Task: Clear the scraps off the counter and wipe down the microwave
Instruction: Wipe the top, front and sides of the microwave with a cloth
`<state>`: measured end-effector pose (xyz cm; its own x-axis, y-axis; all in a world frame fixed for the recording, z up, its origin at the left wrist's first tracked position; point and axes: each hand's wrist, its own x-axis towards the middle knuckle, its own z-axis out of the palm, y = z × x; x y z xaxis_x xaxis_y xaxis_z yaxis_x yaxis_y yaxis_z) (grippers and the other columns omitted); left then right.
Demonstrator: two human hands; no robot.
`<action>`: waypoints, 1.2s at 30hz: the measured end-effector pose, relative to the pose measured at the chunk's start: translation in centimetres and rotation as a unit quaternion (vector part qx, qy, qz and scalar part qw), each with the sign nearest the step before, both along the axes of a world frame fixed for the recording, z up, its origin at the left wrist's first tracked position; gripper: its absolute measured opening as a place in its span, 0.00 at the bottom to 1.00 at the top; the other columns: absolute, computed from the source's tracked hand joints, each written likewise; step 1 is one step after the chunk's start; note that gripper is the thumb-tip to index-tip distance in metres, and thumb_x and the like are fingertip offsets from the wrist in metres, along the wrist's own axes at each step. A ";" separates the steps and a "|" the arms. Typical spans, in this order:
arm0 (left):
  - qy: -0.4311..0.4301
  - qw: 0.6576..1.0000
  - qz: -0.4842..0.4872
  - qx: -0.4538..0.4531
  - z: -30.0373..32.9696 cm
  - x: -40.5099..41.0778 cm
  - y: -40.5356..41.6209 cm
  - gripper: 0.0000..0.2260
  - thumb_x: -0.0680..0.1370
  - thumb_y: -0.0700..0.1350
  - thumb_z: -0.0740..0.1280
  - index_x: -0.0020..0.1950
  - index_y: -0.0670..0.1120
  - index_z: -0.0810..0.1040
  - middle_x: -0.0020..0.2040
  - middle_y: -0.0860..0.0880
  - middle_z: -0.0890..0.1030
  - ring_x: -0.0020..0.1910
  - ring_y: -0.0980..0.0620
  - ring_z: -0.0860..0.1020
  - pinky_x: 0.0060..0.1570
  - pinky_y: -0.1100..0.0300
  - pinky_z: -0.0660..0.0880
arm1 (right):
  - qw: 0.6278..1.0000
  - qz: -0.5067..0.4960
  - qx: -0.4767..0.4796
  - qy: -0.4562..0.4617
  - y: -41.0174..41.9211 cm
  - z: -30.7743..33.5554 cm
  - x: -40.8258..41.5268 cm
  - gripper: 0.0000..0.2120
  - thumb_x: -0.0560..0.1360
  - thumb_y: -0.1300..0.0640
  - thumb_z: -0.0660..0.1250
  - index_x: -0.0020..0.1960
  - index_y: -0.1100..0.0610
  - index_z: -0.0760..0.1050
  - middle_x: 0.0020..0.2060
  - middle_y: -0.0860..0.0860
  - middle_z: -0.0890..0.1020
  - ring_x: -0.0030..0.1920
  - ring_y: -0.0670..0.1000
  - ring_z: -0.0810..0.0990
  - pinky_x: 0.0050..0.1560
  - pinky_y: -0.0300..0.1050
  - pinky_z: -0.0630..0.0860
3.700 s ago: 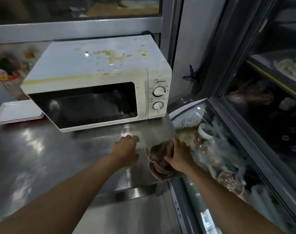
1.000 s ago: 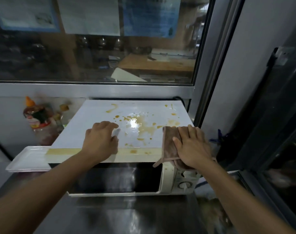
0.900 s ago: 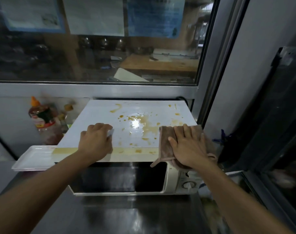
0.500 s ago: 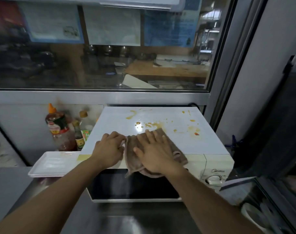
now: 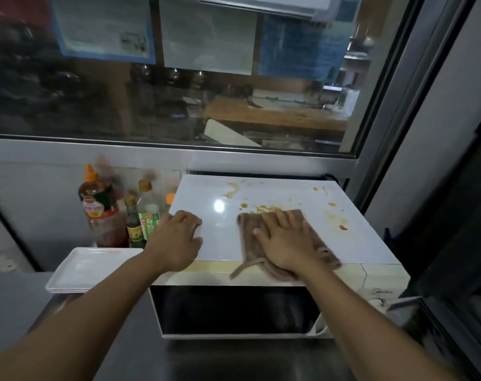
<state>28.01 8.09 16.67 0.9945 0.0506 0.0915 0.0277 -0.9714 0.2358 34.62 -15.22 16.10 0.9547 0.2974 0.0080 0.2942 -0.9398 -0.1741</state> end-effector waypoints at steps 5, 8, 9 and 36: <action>-0.004 1.000 -0.007 -0.009 0.1 0.3 0.1 0.22 0.76 0.53 0.59 0.70 0.51 0.66 0.69 0.49 0.67 0.68 0.44 0.64 0.65 0.48 0.65 | 0.993 0.114 0.026 -0.006 6.1 0.3 -1.0 0.26 0.79 0.40 0.46 0.75 0.44 0.51 0.77 0.48 0.47 0.76 0.51 0.42 0.74 0.56 0.40; 0.005 1.000 -0.014 0.013 0.5 0.7 0.1 0.20 0.76 0.53 0.59 0.68 0.50 0.67 0.67 0.48 0.67 0.66 0.43 0.64 0.64 0.48 0.66 | 0.992 0.111 0.049 -0.014 3.8 0.7 -0.8 0.23 0.80 0.42 0.48 0.75 0.44 0.54 0.77 0.49 0.50 0.76 0.51 0.48 0.74 0.51 0.47; 0.005 1.000 -0.015 0.019 0.8 1.0 0.1 0.19 0.76 0.53 0.59 0.66 0.50 0.67 0.66 0.47 0.68 0.64 0.43 0.65 0.63 0.48 0.67 | 0.994 0.086 0.060 -0.030 2.6 0.7 -0.7 0.22 0.80 0.43 0.49 0.74 0.44 0.57 0.75 0.51 0.54 0.75 0.53 0.53 0.73 0.50 0.53; -0.031 0.998 -0.048 0.038 -0.9 9.7 1.9 0.17 0.79 0.51 0.51 0.65 0.48 0.66 0.66 0.50 0.67 0.65 0.48 0.62 0.64 0.54 0.57 | 0.988 0.147 0.017 -0.043 4.6 1.1 12.9 0.25 0.79 0.45 0.51 0.75 0.46 0.55 0.76 0.49 0.56 0.76 0.50 0.52 0.74 0.52 0.51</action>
<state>37.70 10.04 15.77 0.9866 -0.0547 0.1537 -0.0794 -0.9840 0.1596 47.56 -10.63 17.25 0.8221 0.5606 0.0993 0.5692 -0.8052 -0.1662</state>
